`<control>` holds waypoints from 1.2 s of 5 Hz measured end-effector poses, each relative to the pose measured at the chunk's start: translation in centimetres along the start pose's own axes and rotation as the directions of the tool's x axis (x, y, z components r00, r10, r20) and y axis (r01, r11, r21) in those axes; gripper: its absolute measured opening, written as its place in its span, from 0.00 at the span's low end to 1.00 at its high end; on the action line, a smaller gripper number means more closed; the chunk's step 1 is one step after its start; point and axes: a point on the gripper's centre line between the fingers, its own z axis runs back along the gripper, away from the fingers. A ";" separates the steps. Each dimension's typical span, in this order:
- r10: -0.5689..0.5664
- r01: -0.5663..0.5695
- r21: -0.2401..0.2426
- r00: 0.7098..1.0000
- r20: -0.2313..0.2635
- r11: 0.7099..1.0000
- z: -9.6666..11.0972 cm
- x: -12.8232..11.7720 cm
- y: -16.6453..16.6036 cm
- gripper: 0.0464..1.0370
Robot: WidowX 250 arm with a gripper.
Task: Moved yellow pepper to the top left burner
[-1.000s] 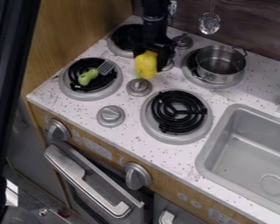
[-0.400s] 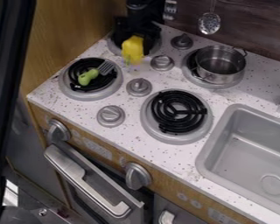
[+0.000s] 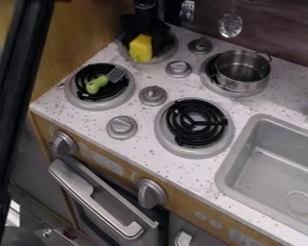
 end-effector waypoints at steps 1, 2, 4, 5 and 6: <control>0.010 -0.010 0.004 1.000 0.019 1.000 0.0 1.4 0.3 0.76; 0.026 -0.026 -0.010 0.998 0.050 1.000 -0.2 2.4 0.3 0.80; 0.028 -0.027 -0.025 0.998 0.048 0.999 -0.4 0.7 -0.9 0.97; 0.048 -0.049 -0.001 0.992 0.120 0.999 2.8 0.3 -0.6 0.96; 0.054 -0.055 0.001 0.986 0.160 0.998 6.9 -1.2 -1.5 0.96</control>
